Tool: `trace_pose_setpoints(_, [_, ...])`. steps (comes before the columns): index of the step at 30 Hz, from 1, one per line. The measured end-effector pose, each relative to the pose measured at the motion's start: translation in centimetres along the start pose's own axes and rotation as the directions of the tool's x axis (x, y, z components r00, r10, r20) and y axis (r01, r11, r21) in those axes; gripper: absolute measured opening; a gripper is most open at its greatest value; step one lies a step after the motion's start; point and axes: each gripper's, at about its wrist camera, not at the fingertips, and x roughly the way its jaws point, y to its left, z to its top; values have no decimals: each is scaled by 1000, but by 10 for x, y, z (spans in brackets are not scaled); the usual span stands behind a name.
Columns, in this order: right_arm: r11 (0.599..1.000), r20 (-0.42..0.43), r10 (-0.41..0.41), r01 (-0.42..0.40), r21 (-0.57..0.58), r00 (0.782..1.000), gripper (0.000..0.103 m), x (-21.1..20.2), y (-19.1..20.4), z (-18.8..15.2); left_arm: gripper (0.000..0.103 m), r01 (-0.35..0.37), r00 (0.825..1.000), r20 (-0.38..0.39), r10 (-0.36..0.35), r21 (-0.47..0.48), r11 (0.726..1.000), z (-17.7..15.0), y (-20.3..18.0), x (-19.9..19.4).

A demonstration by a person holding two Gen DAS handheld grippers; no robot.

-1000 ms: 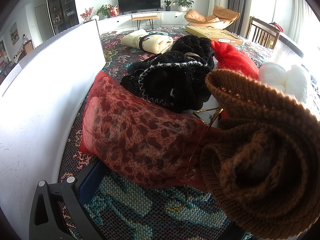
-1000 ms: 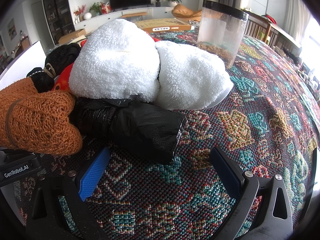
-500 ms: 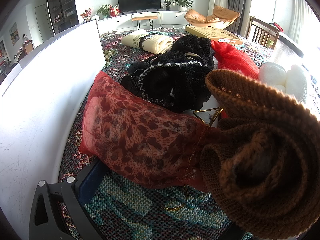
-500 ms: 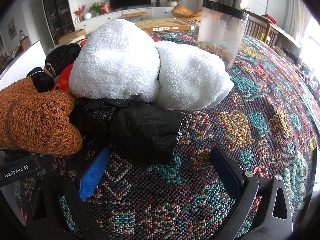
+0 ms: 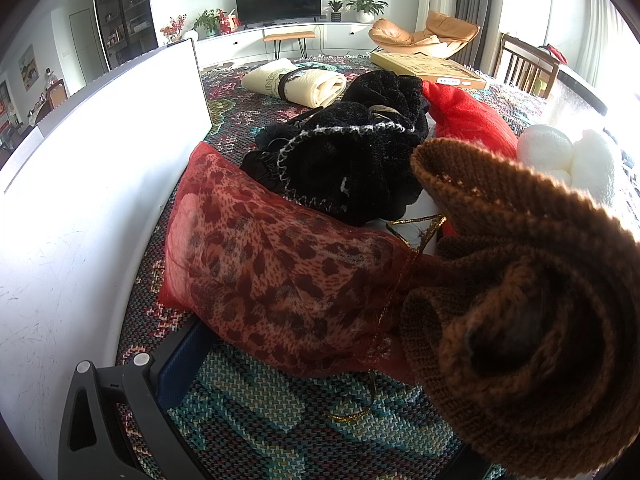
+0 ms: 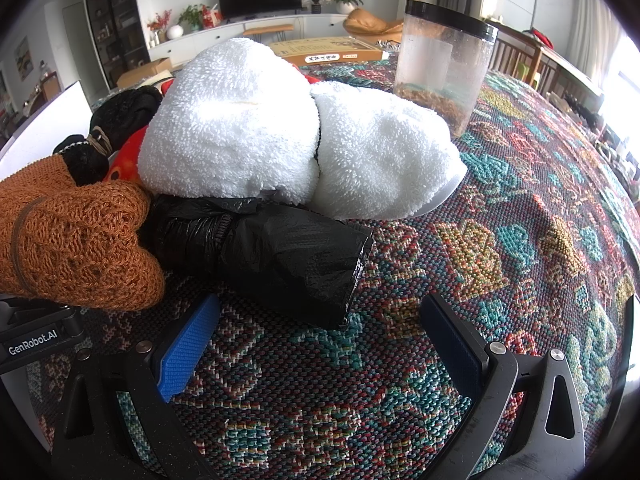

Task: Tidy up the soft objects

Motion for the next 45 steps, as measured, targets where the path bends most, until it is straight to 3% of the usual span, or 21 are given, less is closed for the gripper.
trace_pose_setpoints(17, [1000, 0, 0, 0, 0, 1000, 101, 0, 0, 0, 103, 24, 1000, 0, -24, 24, 999, -17, 2, -15])
trace_pose_setpoints(45, [1000, 1, -1, 1, -1, 1000, 101, 0, -1, -1, 103, 21, 1000, -2, -21, 27, 999, -17, 3, -14])
